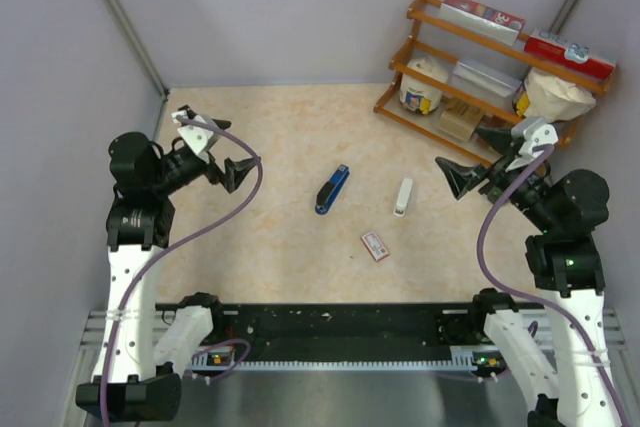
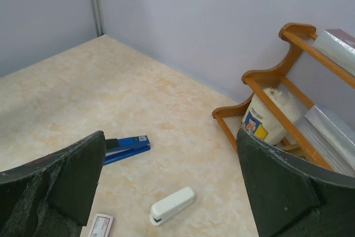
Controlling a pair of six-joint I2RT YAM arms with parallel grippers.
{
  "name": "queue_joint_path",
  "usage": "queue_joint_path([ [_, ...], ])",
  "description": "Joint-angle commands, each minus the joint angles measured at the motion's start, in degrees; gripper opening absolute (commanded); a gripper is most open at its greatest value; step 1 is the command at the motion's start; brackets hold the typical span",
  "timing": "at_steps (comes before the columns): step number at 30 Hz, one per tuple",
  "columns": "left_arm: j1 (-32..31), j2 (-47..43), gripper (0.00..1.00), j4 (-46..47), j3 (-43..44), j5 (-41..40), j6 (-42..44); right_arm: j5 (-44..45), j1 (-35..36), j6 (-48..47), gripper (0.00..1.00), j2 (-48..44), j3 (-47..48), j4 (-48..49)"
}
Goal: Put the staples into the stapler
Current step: Open the stapler at the center of the board.
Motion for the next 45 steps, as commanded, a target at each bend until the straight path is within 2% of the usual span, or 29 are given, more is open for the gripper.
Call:
queue_joint_path([
  [1, 0.2, -0.6, 0.99, 1.8, -0.8, 2.7, 2.6, -1.7, 0.8, 1.3, 0.99, 0.5, -0.8, 1.7],
  [7, -1.5, 0.9, 0.99, 1.9, -0.9, 1.6, 6.3, -5.6, 0.8, -4.5, 0.99, 0.7, -2.8, 2.0],
  [9, -5.2, 1.9, 0.99, 1.7, -0.9, -1.8, 9.1, -6.4, 0.7, -8.0, 0.99, 0.9, -3.7, 1.7],
  [14, -16.8, 6.3, 0.99, 0.5, -1.8, -16.3, 21.7, -2.9, 0.8, -11.9, 0.99, 1.2, -2.2, -1.9],
  [20, -25.0, 15.1, 0.99, 0.5, -1.3, -23.6, 38.0, -0.4, 0.8, -16.8, 0.99, -0.1, -4.8, -7.5],
  [24, -26.7, 21.8, 0.98, 2.1, 0.3, -26.4, 49.3, -0.2, 0.7, -17.4, 0.99, -1.1, -6.4, -7.5],
  [29, -27.8, 29.2, 0.98, 5.1, 0.9, -29.9, 57.0, -0.1, 0.7, -18.2, 0.99, -0.5, -7.2, -7.5],
  [37, -30.5, 35.6, 0.98, 14.9, -7.9, -31.0, 56.4, -0.6, 0.8, -19.1, 0.99, -0.2, -8.4, -7.0],
  [45, -33.6, 42.3, 0.98, 24.6, -11.1, -35.0, 55.4, -1.3, 0.8, -19.2, 0.99, 0.2, -8.8, -7.1],
])
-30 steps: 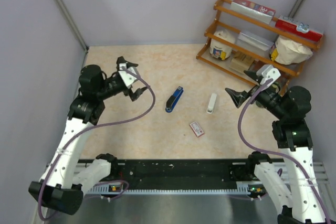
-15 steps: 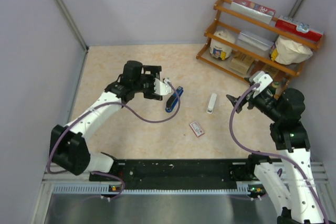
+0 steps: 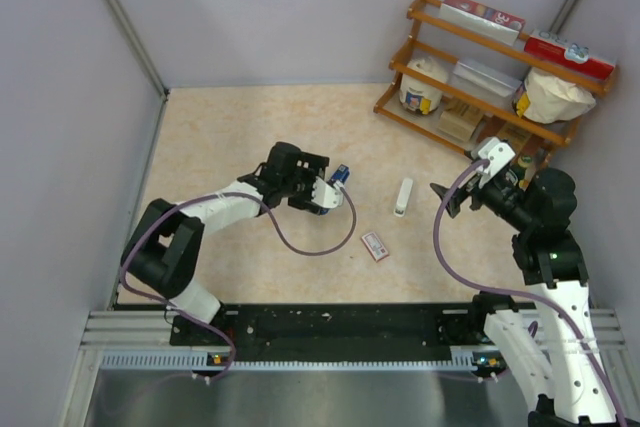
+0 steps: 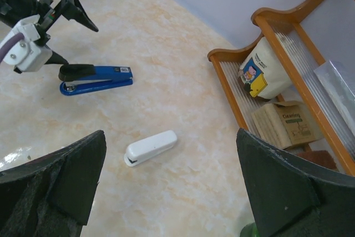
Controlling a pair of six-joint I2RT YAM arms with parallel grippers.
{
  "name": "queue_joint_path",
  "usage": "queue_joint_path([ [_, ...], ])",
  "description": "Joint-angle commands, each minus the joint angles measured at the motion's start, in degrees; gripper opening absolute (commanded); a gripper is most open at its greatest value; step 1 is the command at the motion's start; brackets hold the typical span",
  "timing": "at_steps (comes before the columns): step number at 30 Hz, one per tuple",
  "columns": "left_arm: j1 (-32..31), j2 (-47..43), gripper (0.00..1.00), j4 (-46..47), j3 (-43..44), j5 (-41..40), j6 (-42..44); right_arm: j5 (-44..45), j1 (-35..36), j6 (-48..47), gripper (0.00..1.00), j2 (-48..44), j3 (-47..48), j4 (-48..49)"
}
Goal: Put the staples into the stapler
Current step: Open the stapler at the center of the board.
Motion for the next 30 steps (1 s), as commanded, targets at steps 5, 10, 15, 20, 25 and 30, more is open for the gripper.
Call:
queue_joint_path([
  [5, -3.0, 3.6, 0.98, 10.9, -0.6, -2.7, -0.5, -0.8, 0.3, -1.5, 0.99, 0.5, -0.6, 1.2],
  [10, -5.4, 4.0, 0.98, 10.4, -0.5, -1.6, -1.1, -0.5, 0.3, -2.1, 0.99, 0.5, -0.9, 1.3],
  [15, -7.7, 4.5, 0.98, 7.5, 0.2, 0.4, -1.2, -0.5, 0.4, -2.4, 0.99, 0.5, -1.2, 1.3],
  [20, -10.3, 6.9, 0.98, 5.6, 2.5, -0.1, -1.7, -0.4, 0.3, -2.9, 0.99, 0.8, -1.4, 1.5],
  [25, -12.3, 10.0, 0.98, 3.7, 6.7, -1.9, -1.3, 0.0, 0.4, -3.2, 0.99, 1.1, -1.7, 1.5],
  [30, -13.2, 13.7, 0.98, -2.1, 11.7, -2.4, 1.0, 0.2, 0.4, -3.7, 0.99, 1.3, -2.0, 1.4],
])
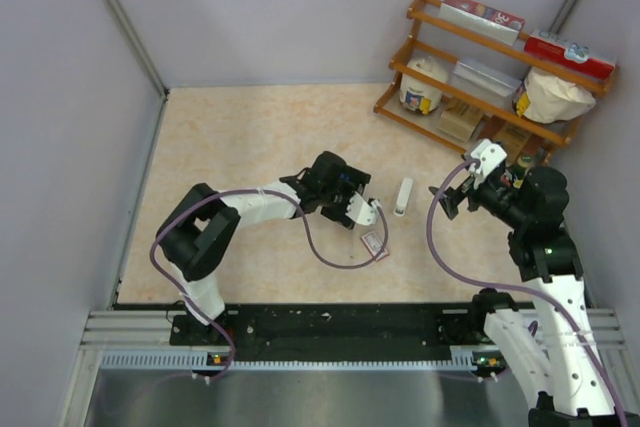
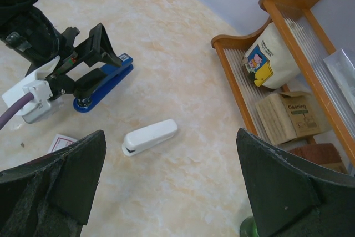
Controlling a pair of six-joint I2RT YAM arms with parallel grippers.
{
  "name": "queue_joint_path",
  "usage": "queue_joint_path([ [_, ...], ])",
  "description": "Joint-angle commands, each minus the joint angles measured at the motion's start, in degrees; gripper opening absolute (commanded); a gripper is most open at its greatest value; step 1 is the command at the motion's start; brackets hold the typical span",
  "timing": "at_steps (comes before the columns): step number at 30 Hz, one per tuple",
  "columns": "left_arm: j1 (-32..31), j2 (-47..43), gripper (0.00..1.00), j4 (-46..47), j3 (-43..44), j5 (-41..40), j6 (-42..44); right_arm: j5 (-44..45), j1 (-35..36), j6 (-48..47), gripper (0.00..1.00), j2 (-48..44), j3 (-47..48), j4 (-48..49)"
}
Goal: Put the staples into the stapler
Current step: Open the stapler at the center of the board.
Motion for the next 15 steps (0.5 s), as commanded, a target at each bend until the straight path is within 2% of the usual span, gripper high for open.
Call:
queue_joint_path([
  [1, -0.8, 2.7, 0.98, -5.3, 6.0, -0.1, 2.6, 0.0, 0.4, -1.4, 0.99, 0.3, -0.1, 1.9],
  [5, -0.9, 5.0, 0.96, -12.0, 10.7, -0.4, 4.2, 0.1, 0.4, -1.8, 0.99, 0.5, -0.4, 1.9],
  [15, -1.2, 9.5, 0.62, -25.3, 21.0, 1.3, 7.4, -0.4, 0.3, -2.6, 0.99, 0.9, -1.0, 1.9],
])
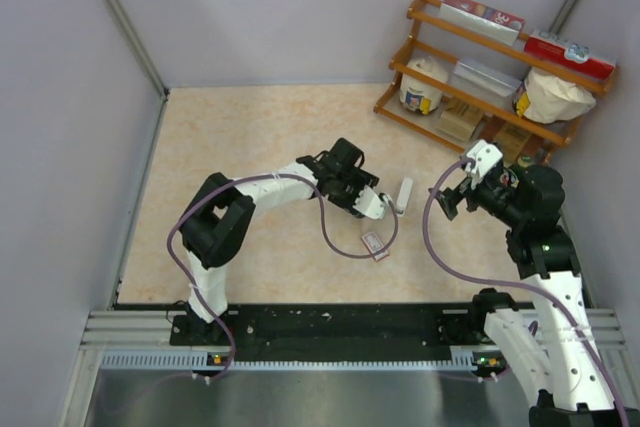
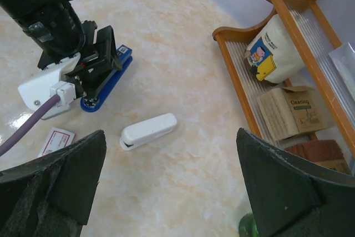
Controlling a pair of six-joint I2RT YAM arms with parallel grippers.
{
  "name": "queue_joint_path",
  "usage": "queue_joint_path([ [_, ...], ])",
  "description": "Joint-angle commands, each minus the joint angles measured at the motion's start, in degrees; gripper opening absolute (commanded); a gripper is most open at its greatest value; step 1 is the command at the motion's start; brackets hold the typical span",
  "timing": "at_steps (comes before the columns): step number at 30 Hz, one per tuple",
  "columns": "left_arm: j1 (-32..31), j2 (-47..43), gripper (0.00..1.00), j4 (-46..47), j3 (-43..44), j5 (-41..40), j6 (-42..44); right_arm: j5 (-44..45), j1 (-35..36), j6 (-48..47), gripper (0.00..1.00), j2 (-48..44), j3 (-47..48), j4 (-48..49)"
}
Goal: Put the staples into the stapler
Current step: Open the stapler at the center of the board.
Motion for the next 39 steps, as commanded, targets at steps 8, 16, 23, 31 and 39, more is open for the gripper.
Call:
queue_joint_path([
  [8, -1.0, 1.2, 0.49, -10.7, 5.1, 3.2, 3.9, -1.1, 0.4, -1.2, 0.99, 0.3, -0.4, 2.1],
  [16, -1.1, 1.6, 0.45, -13.6, 5.7, 4.3, 4.1, -1.1, 0.3, -1.3, 0.99, 0.6, -0.5, 2.1],
  [23, -1.1, 1.9, 0.33, -13.1, 5.9, 0.4, -0.9, -1.1, 0.4, -1.4, 0.99, 0.6, -0.6, 2.2],
  [31, -0.4, 0.2, 0.3, -9.1, 2.7, -7.4, -12.4, -1.6, 0.3, -1.1, 0.99, 0.7, -0.7, 2.3],
  [39, 1.5, -2.0, 0.27, -8.0, -1.4, -13.5, -26.4, -2.4, 0.3, -0.4, 0.99, 0.8, -0.7, 2.5],
])
